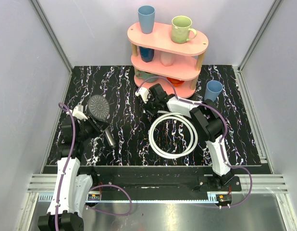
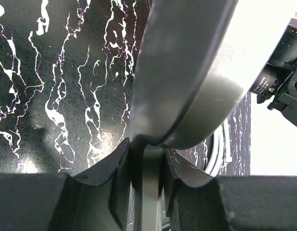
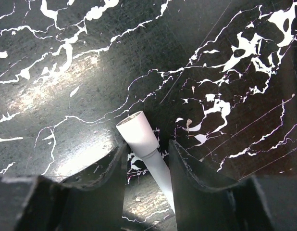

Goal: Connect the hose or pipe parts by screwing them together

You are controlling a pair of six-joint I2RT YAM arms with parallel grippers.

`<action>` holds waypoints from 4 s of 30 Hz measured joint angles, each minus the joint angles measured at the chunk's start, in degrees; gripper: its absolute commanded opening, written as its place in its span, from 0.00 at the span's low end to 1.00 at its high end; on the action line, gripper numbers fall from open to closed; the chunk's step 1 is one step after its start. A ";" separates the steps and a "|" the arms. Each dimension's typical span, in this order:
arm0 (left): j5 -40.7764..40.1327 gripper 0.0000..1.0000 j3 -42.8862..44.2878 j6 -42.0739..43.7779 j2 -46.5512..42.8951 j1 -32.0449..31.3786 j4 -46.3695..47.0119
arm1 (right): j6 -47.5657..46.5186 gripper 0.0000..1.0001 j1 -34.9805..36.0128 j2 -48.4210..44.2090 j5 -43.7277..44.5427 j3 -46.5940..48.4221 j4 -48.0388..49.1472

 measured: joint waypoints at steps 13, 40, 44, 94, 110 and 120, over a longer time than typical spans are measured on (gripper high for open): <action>0.04 0.00 0.02 -0.09 0.00 0.11 -0.44 | -3.45 0.13 0.00 1.51 -1.03 3.34 -3.82; -7.67 0.00 -0.90 -17.84 4.04 0.87 48.24 | -1.70 0.00 5.09 -26.21 -2.73 -5.16 17.53; -8.55 0.00 -8.98 -21.81 7.34 0.87 66.71 | -0.57 0.00 6.62 -28.70 -1.66 -12.96 24.00; -9.60 0.00 -12.44 -15.85 20.76 -3.13 93.57 | 11.21 0.00 15.23 -25.64 -4.76 -16.81 29.18; -9.18 0.00 -12.44 -15.93 20.96 -3.67 93.48 | 13.49 0.00 15.45 -23.65 -5.70 -15.10 28.11; -9.53 0.00 -13.51 -16.76 21.11 -3.87 94.38 | 15.93 0.00 15.45 -23.63 -6.23 -14.75 27.02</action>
